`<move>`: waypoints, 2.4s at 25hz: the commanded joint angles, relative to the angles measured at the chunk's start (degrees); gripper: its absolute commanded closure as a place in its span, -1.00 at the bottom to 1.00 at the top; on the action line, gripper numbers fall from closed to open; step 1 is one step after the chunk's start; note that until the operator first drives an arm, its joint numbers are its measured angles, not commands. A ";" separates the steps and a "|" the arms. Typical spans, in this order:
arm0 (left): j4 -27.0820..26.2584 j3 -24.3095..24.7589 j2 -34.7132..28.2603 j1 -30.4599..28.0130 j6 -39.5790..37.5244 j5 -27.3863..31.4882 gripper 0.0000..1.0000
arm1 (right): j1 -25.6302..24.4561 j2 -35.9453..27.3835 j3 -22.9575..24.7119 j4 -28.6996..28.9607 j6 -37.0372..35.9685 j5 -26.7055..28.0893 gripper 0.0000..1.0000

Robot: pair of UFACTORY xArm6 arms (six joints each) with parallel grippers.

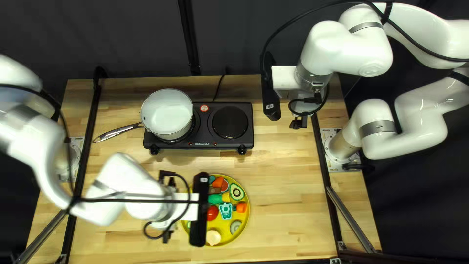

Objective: Pick up a pot and place it onto the stove surface, add food to pot

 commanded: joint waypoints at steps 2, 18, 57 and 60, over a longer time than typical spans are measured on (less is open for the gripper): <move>-0.22 0.14 -0.01 0.08 0.22 -0.44 -1.00 | 0.00 0.00 0.00 0.00 0.00 0.00 -1.00; 9.32 -27.64 24.12 -6.39 -10.23 12.79 -1.00 | 0.00 0.00 0.00 0.00 0.00 0.00 -1.00; 13.42 -9.84 19.84 -4.94 -5.41 -3.48 -1.00 | 0.00 0.00 0.00 0.00 0.00 0.00 -1.00; 13.33 -9.89 20.14 -4.71 -4.99 -3.88 -1.00 | 0.00 0.00 0.00 0.00 0.00 0.00 -1.00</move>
